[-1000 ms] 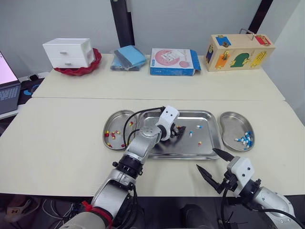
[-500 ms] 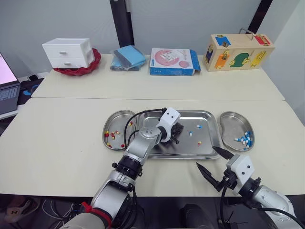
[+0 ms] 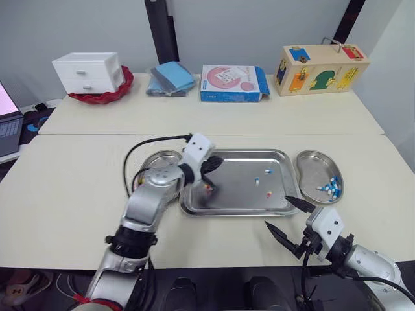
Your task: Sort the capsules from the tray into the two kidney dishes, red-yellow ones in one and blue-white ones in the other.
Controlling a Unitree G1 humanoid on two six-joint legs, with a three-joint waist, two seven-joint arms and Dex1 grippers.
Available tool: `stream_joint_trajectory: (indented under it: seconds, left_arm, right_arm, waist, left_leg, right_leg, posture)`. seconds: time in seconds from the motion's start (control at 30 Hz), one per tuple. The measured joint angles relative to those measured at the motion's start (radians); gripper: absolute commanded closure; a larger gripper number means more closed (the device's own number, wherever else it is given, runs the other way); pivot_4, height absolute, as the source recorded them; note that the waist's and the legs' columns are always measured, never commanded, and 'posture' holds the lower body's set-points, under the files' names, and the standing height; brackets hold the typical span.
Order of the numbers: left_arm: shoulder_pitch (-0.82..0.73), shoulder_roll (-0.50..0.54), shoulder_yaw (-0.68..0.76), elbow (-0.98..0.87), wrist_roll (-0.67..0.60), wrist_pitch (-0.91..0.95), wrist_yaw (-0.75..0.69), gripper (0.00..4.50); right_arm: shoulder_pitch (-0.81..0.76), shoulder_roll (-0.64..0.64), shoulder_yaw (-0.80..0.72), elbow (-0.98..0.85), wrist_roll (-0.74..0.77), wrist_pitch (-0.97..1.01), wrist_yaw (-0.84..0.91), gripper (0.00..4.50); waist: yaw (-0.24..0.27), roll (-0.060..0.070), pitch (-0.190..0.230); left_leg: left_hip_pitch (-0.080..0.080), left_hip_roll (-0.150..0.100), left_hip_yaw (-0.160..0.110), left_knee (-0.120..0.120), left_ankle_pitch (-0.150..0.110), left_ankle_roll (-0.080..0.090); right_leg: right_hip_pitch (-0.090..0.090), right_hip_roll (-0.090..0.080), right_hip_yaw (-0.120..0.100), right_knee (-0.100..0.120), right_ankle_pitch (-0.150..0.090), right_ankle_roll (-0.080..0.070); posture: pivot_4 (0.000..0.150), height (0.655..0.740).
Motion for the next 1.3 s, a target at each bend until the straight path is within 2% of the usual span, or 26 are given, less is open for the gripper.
stream_joint_trajectory:
  seconds: [0.17,0.33,0.53,0.77,0.87,0.97,1.1,1.3]
  left_arm:
    - [0.069,0.068,0.167,-0.133,-0.064,0.139,0.042,4.47]
    - [0.137,0.106,0.243,-0.16,-0.117,0.151,0.037,4.47]
    - [0.179,0.168,0.246,-0.161,-0.179,0.076,-0.051,4.47]
    - [0.216,0.301,0.158,-0.131,-0.204,-0.111,-0.258,4.47]
    - [0.201,0.343,0.141,-0.078,-0.204,-0.184,-0.335,3.9]
    - [0.168,0.428,0.088,-0.012,-0.19,-0.288,-0.475,2.97]
    - [0.087,0.482,-0.024,0.078,-0.121,-0.476,-0.647,1.63]
    - [-0.111,0.467,-0.181,0.261,0.008,-0.715,-0.822,1.63]
  right_arm:
    - [-0.126,-0.051,0.069,0.009,0.024,0.003,0.113,0.0]
    - [-0.219,-0.054,0.102,0.023,0.049,0.011,0.162,0.0]
    - [-0.222,-0.054,0.111,0.03,0.05,0.024,0.167,0.0]
    - [-0.207,-0.054,0.11,0.03,0.051,0.033,0.16,0.0]
    - [-0.197,-0.054,0.105,0.03,0.056,0.034,0.16,0.0]
    - [-0.183,-0.055,0.098,0.029,0.06,0.04,0.159,0.0]
    - [-0.181,-0.058,0.094,0.028,0.069,0.047,0.159,0.0]
    - [-0.182,-0.078,0.091,0.001,0.092,0.085,0.161,0.0]
  waist:
    - [0.0,-0.002,0.001]
    - [0.003,-0.005,0.004]
    - [0.002,-0.006,0.005]
    - [0.001,-0.006,0.008]
    - [0.0,-0.006,0.009]
    - [0.0,-0.006,0.011]
    - [0.004,-0.006,0.011]
    - [0.004,-0.006,0.012]
  left_leg:
    - [0.0,0.0,0.0,0.0,0.0,0.0]
    - [0.0,0.0,0.0,0.0,0.0,0.0]
    - [0.0,0.0,0.0,0.0,0.0,0.0]
    - [0.0,0.0,0.0,0.0,0.0,0.0]
    - [0.0,0.0,0.0,0.0,0.0,0.0]
    - [-0.001,0.0,0.0,0.0,0.0,0.0]
    - [-0.003,0.0,0.0,0.0,0.0,0.0]
    - [-0.011,0.0,0.0,0.001,0.0,0.0]
  right_leg:
    - [0.0,0.0,0.0,0.0,0.0,0.0]
    - [0.001,0.0,0.0,0.0,0.0,0.0]
    - [0.0,0.0,0.0,0.0,0.0,0.0]
    - [0.0,0.0,0.0,0.0,0.0,0.0]
    - [0.0,0.0,0.0,0.0,0.0,-0.001]
    - [-0.002,0.0,0.0,0.0,0.0,-0.001]
    - [-0.003,0.0,0.0,0.0,0.0,-0.001]
    - [-0.011,0.001,0.0,0.001,0.0,-0.001]
  posture:
    - [0.15,0.7078]
    - [0.15,0.7078]
    - [0.15,0.7078]
    - [0.15,0.7078]
    - [0.15,0.7078]
    - [0.15,0.7078]
    - [0.15,0.7078]
    - [0.15,0.7078]
